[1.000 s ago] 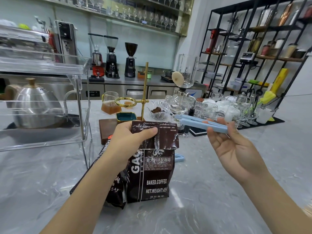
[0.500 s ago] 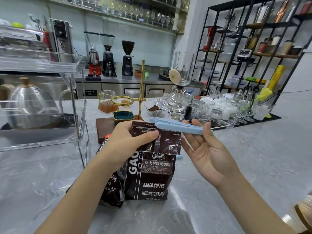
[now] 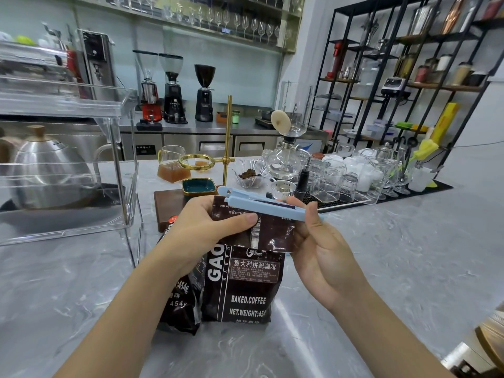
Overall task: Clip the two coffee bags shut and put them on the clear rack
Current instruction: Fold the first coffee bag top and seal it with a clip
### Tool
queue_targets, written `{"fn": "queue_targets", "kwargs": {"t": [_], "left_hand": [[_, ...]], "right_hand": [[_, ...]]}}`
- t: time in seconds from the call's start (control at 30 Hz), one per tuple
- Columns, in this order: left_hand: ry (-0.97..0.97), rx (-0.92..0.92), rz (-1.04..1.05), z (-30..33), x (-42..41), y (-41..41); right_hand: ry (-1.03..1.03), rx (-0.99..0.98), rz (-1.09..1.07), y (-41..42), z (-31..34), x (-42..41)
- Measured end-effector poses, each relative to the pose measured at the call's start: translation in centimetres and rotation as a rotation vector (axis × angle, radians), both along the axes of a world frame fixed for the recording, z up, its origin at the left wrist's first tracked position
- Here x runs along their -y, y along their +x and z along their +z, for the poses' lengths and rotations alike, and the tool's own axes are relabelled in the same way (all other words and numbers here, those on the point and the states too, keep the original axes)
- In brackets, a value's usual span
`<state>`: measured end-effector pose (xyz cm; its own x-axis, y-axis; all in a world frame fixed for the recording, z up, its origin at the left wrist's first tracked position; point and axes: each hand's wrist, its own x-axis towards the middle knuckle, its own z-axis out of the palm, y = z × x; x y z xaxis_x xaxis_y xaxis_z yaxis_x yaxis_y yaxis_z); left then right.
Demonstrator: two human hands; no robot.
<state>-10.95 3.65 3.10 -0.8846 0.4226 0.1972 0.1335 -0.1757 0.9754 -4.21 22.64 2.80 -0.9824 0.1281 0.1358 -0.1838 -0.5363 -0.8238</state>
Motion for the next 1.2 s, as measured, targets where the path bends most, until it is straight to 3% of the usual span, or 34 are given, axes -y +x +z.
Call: {"fn": "queue_targets", "kwargs": {"t": [0.3, 0.6, 1.2], "left_hand": [[-0.081, -0.103, -0.003, -0.7, -0.3, -0.4], [-0.008, -0.170, -0.070, -0.9, -0.5, -0.3], [0.064, -0.194, -0.016, -1.1, -0.9, -0.1]], "right_hand": [[0.102, -0.055, 0.042, -0.1, 0.5, 0.7], [0.144, -0.077, 0.007, -0.3, 0.1, 1.6], [0.219, -0.059, -0.039, -0.6, -0.4, 2.3]]}}
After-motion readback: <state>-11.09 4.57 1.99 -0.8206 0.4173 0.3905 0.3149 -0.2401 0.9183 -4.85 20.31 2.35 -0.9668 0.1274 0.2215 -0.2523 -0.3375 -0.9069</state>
